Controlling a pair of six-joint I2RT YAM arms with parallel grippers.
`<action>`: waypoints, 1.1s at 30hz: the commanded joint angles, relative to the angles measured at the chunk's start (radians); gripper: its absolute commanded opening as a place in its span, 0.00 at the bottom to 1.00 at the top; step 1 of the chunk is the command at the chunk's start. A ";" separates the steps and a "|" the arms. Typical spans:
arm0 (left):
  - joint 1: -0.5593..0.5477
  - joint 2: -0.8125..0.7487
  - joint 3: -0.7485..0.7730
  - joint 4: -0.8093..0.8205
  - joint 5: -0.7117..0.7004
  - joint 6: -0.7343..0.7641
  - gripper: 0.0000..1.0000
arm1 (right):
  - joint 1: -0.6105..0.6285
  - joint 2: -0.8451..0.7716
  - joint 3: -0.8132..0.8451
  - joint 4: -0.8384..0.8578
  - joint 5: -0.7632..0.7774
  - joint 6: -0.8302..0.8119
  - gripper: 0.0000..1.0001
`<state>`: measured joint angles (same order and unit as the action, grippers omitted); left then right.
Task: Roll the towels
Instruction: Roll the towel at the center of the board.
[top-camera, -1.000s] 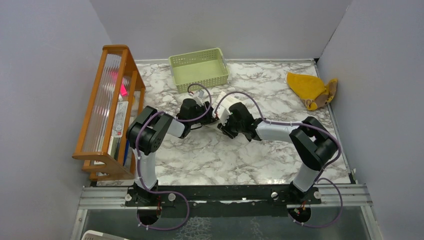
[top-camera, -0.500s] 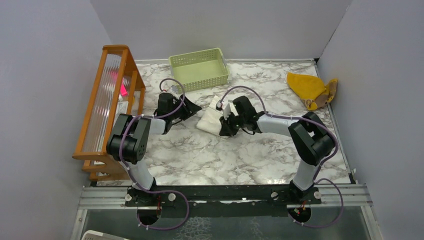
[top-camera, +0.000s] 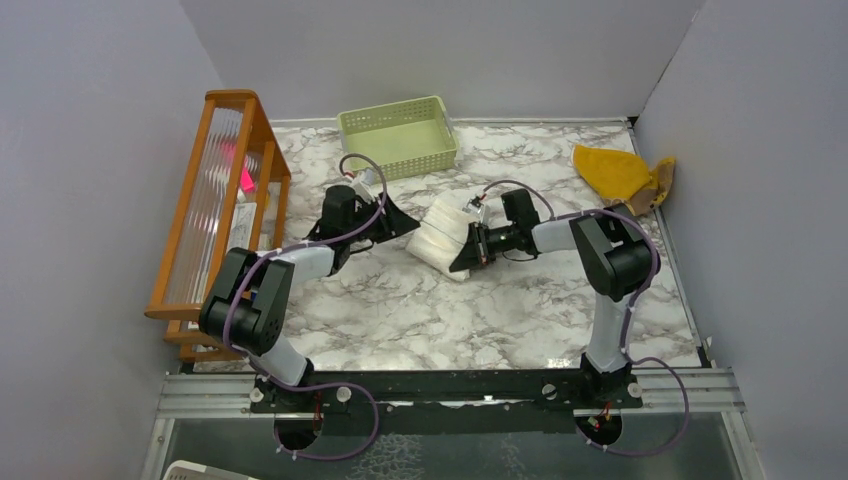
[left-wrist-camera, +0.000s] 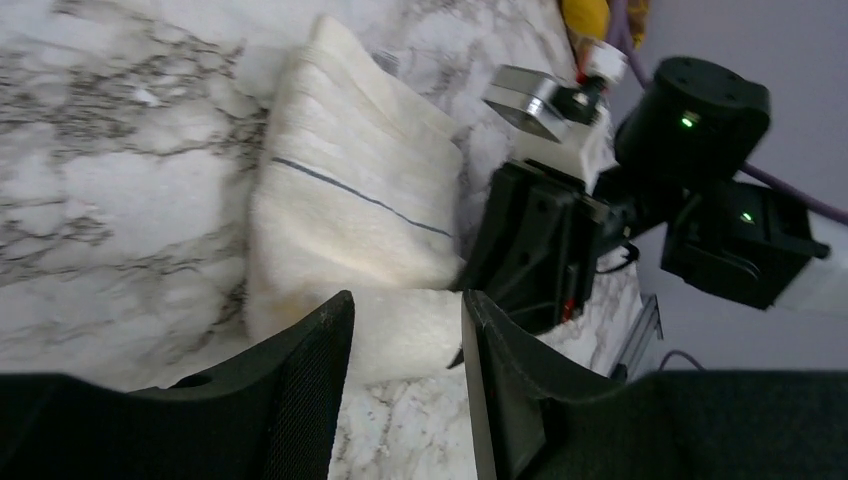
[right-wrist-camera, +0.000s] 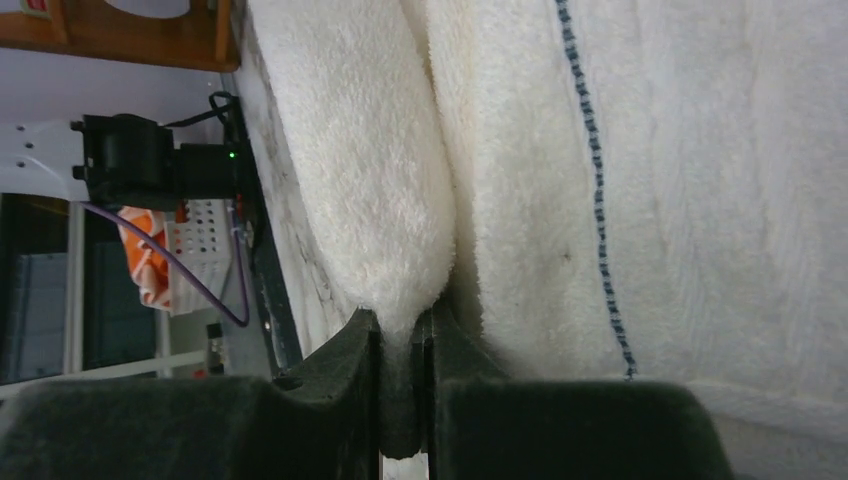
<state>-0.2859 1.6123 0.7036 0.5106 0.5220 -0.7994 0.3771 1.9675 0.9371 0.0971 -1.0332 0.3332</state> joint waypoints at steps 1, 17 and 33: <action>-0.059 -0.044 0.007 0.034 0.111 0.021 0.45 | -0.026 0.062 0.006 0.042 -0.075 0.151 0.01; -0.086 0.319 -0.030 0.622 0.258 -0.289 0.43 | -0.061 0.123 0.054 -0.040 0.005 0.221 0.01; -0.093 0.359 0.005 0.340 -0.004 -0.067 0.38 | -0.041 -0.299 -0.087 0.057 0.396 -0.114 0.77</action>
<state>-0.3737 1.9938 0.7223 1.0035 0.6228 -0.9829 0.3260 1.8053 0.9367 0.0483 -0.8730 0.3946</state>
